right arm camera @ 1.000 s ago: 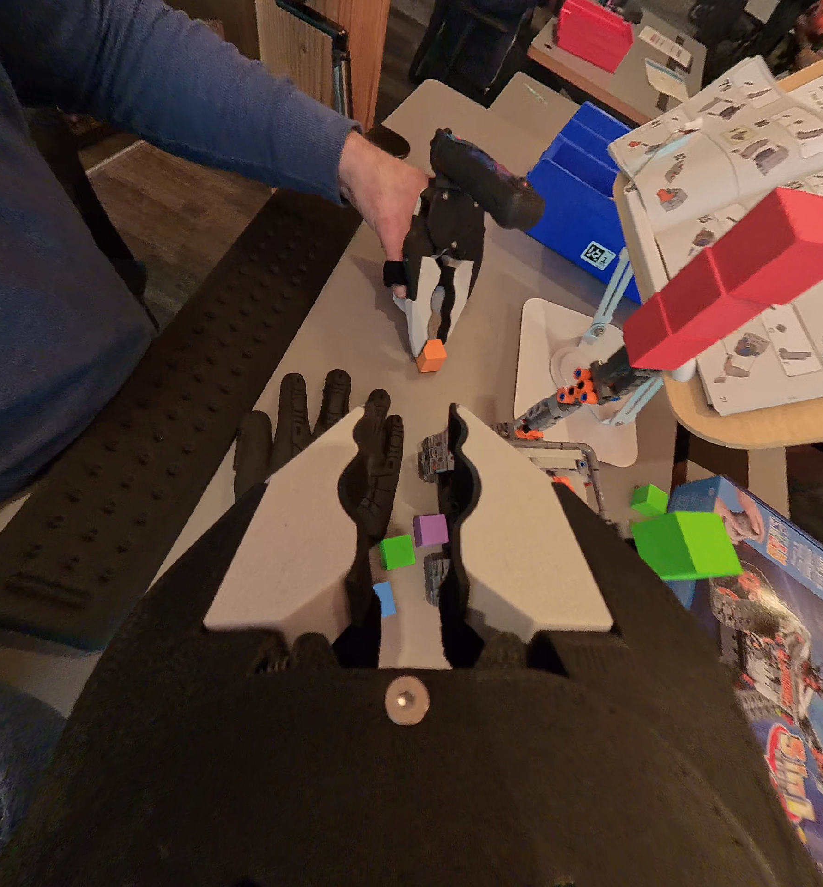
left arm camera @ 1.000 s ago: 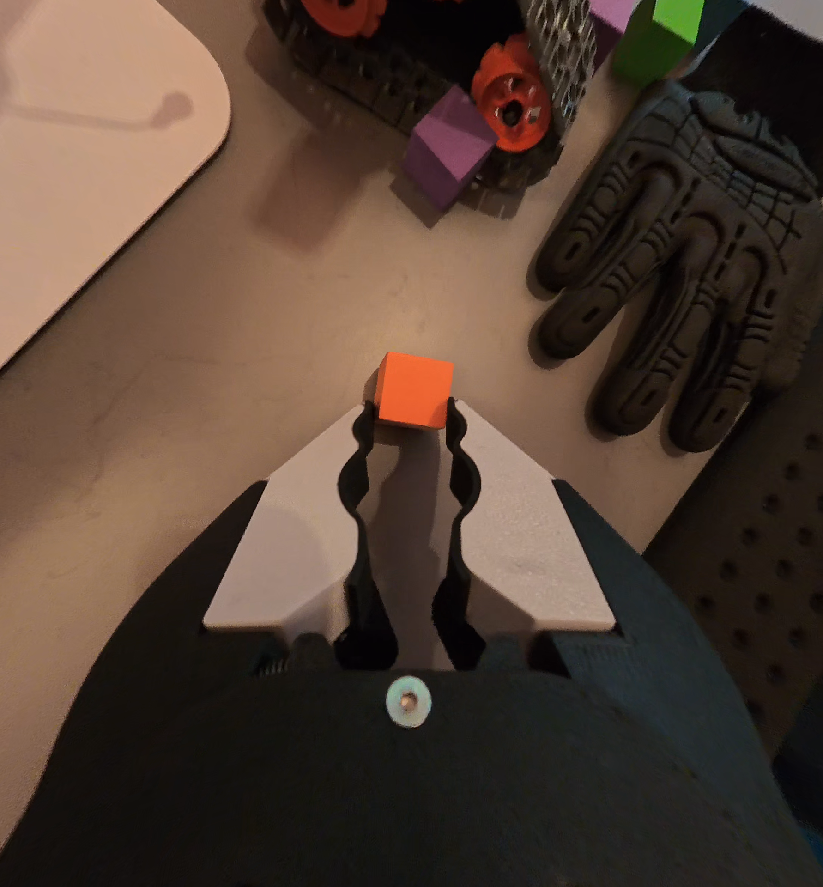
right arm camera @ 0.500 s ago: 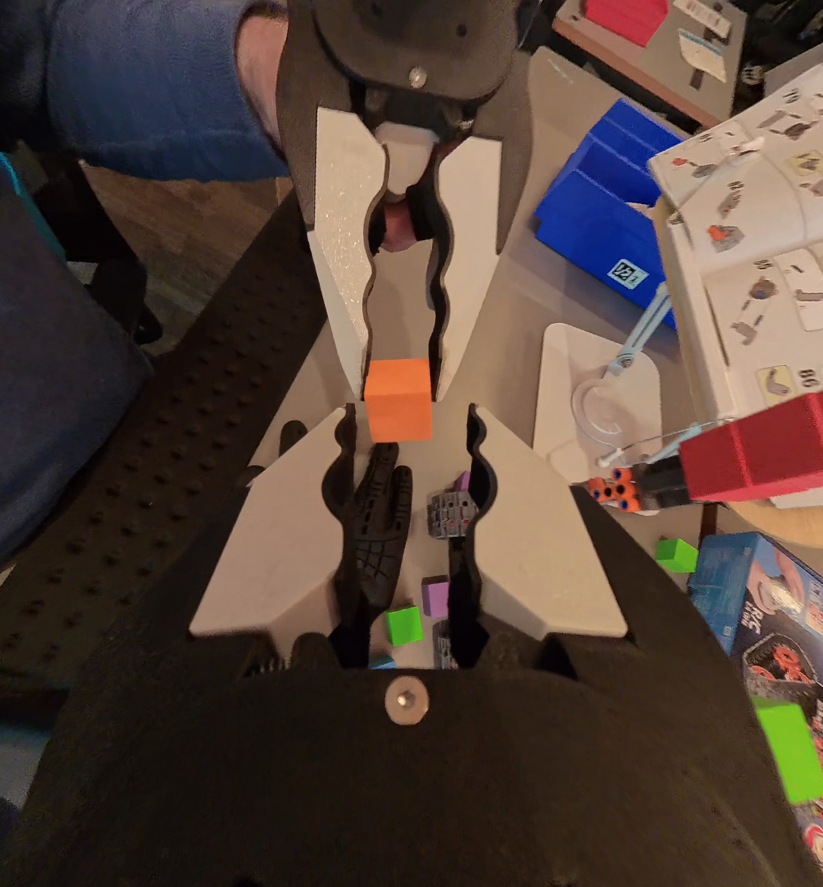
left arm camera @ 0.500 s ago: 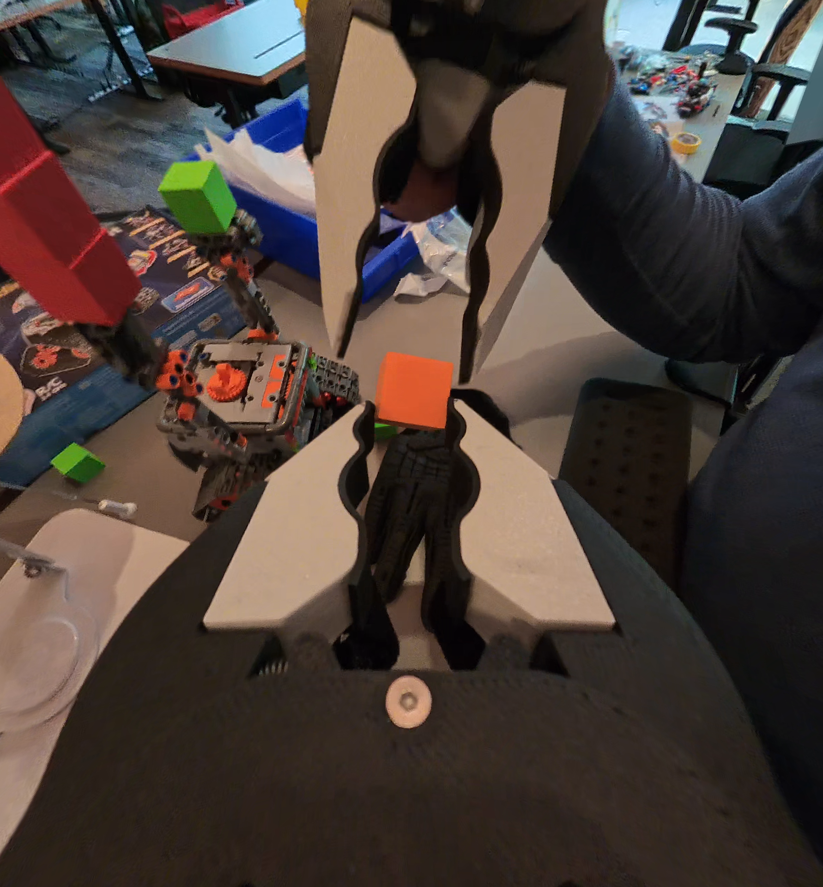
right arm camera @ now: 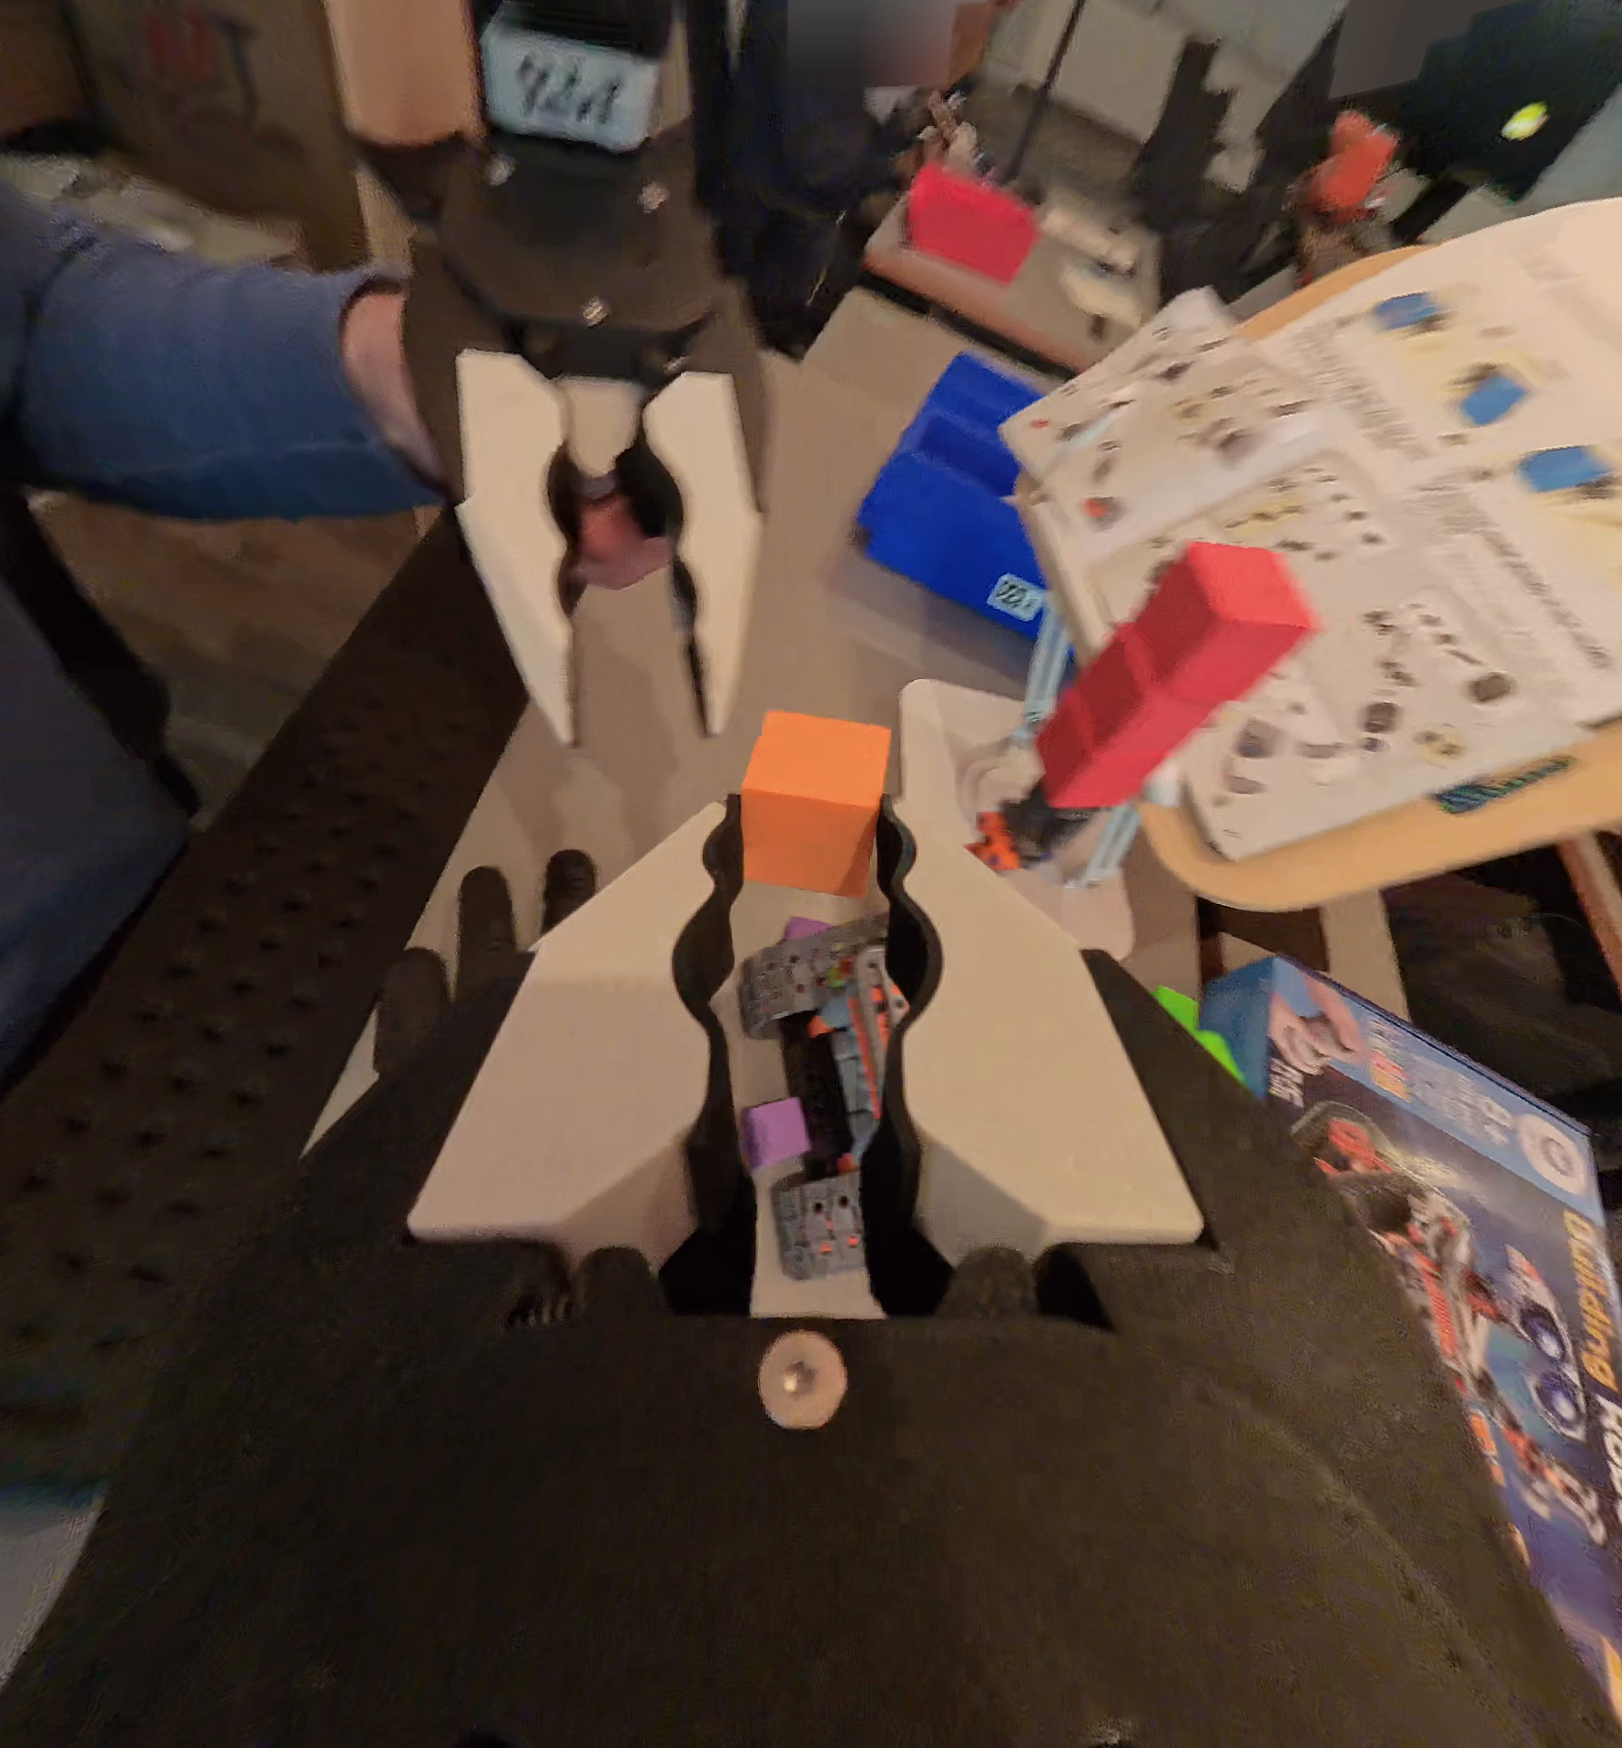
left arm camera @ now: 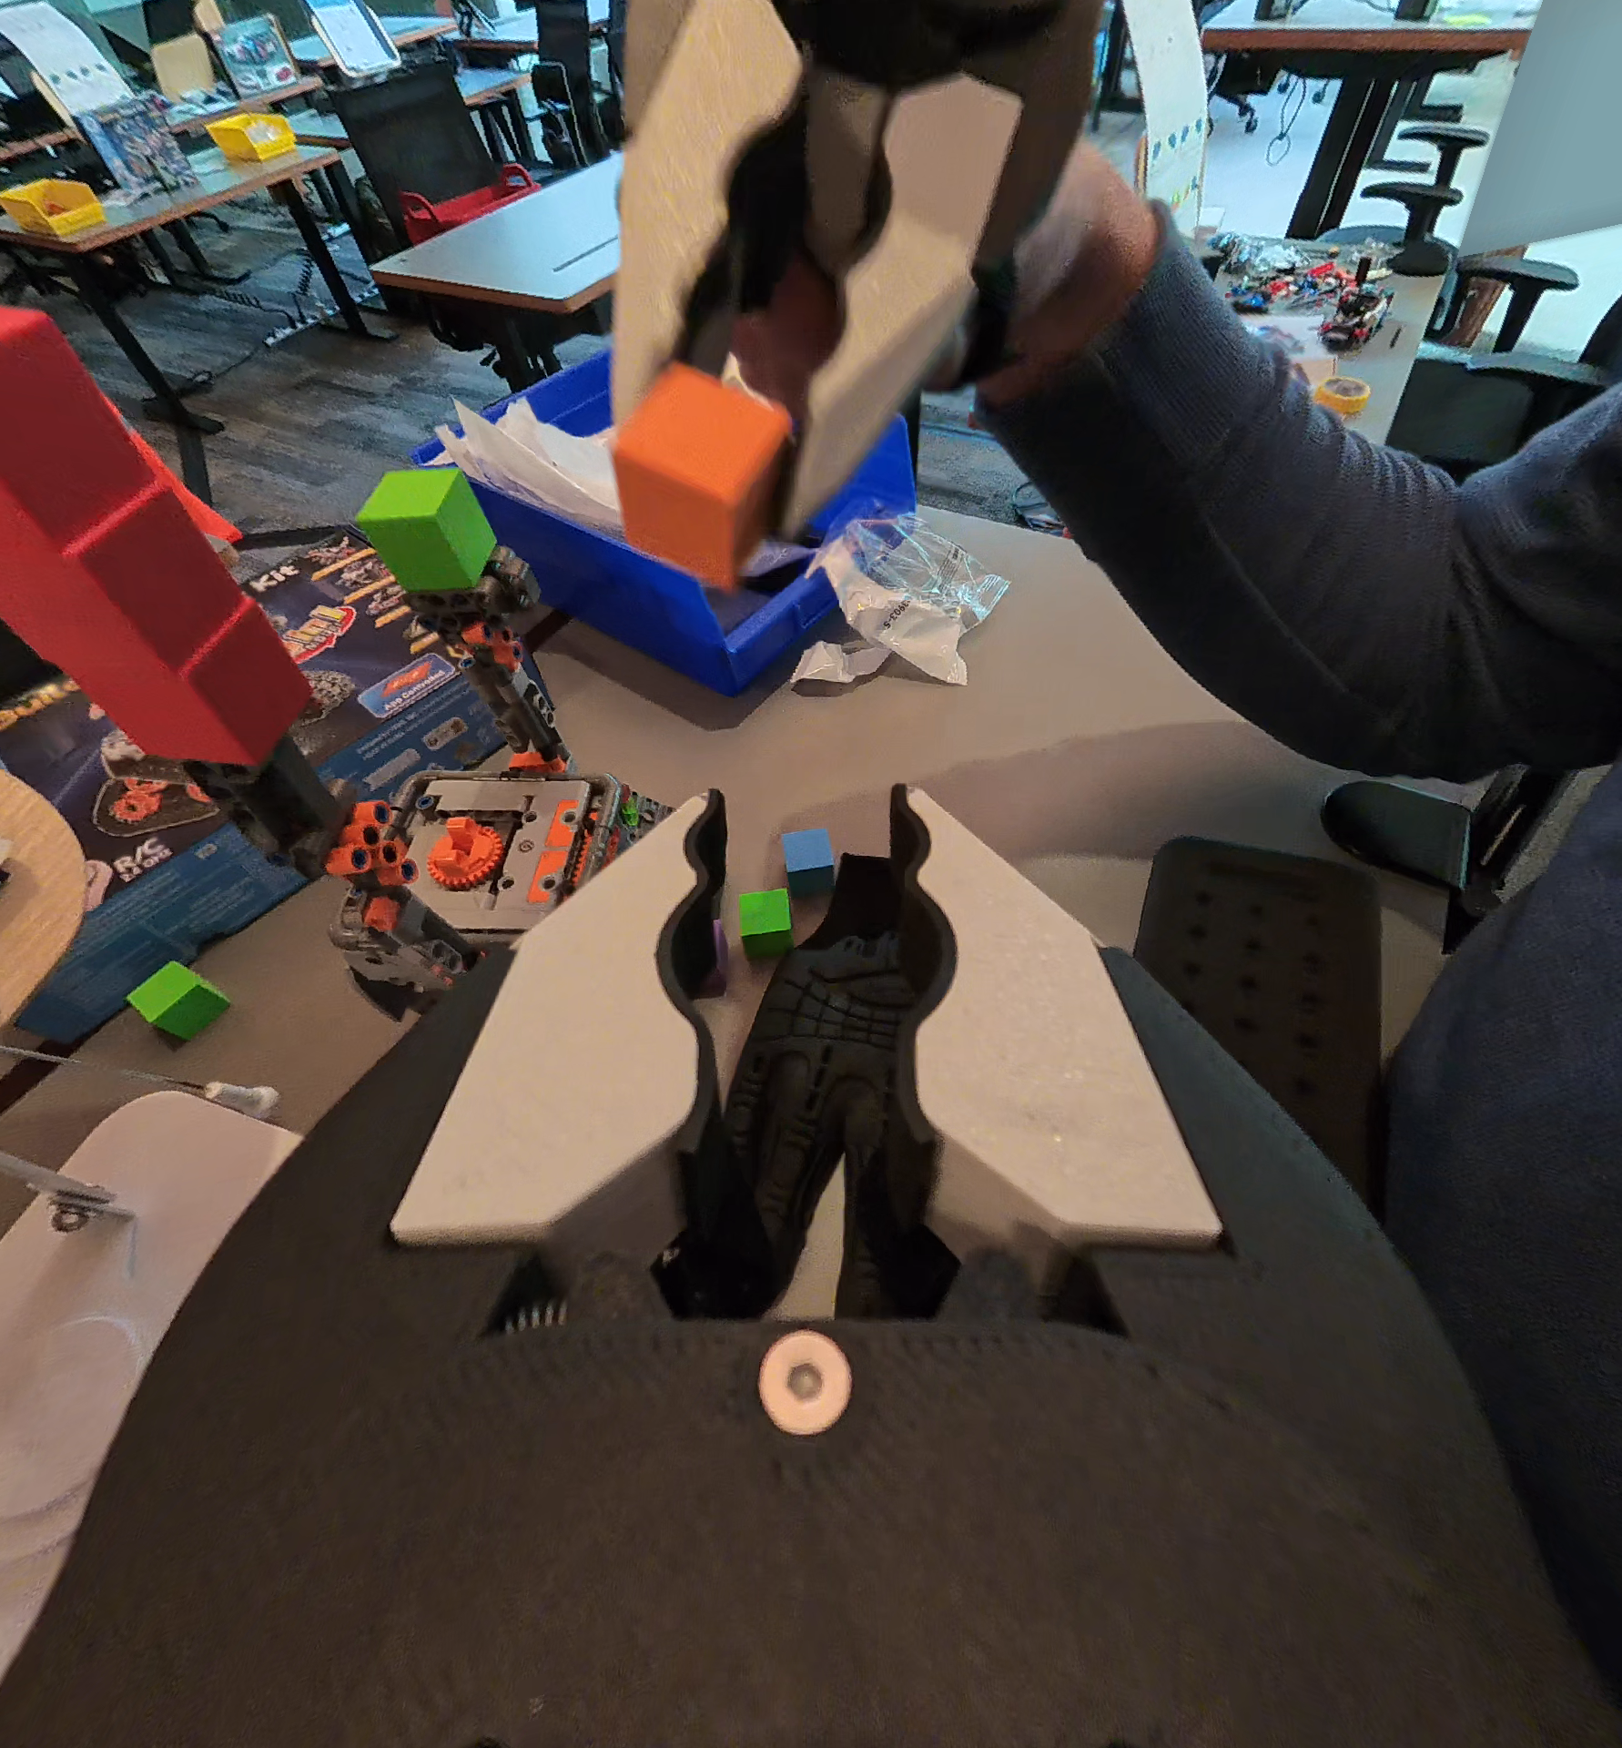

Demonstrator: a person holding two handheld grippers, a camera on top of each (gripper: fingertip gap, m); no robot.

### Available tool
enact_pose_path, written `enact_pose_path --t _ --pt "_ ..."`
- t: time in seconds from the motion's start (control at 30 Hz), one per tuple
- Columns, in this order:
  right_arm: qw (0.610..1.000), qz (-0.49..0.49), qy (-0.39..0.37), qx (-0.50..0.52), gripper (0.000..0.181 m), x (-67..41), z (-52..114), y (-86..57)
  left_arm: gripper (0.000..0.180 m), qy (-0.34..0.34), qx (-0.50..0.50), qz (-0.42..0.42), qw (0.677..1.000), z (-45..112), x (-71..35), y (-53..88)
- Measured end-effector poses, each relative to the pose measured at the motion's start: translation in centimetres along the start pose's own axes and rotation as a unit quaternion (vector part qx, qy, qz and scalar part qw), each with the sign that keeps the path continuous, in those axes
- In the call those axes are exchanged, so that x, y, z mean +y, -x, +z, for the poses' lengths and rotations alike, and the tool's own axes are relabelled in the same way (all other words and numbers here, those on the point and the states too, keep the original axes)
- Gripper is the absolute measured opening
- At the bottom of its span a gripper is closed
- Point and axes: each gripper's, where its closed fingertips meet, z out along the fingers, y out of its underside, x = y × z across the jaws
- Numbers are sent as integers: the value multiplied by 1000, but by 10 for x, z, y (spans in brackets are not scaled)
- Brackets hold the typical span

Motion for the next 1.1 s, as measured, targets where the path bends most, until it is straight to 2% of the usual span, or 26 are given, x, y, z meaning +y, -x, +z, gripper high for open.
enact_pose_path --t 0.13,0.33,0.6,0.87,1.1 --pt "998 24 -50 15 26 2 -28 -41 32 11 11 -25 1000 7 23 -4" --pt "992 77 -98 -18 26 25 -31 -80 27 16 20 -79 997 15 57 -7" --pt "981 116 -130 -81 27 45 -23 -100 23 12 20 -109 994 14 76 -8" --pt "977 91 -109 -160 26 47 -19 -100 23 14 23 -107 994 15 79 -9" --pt "976 90 -89 -179 26 57 -18 -104 23 15 20 -114 993 13 85 -8"
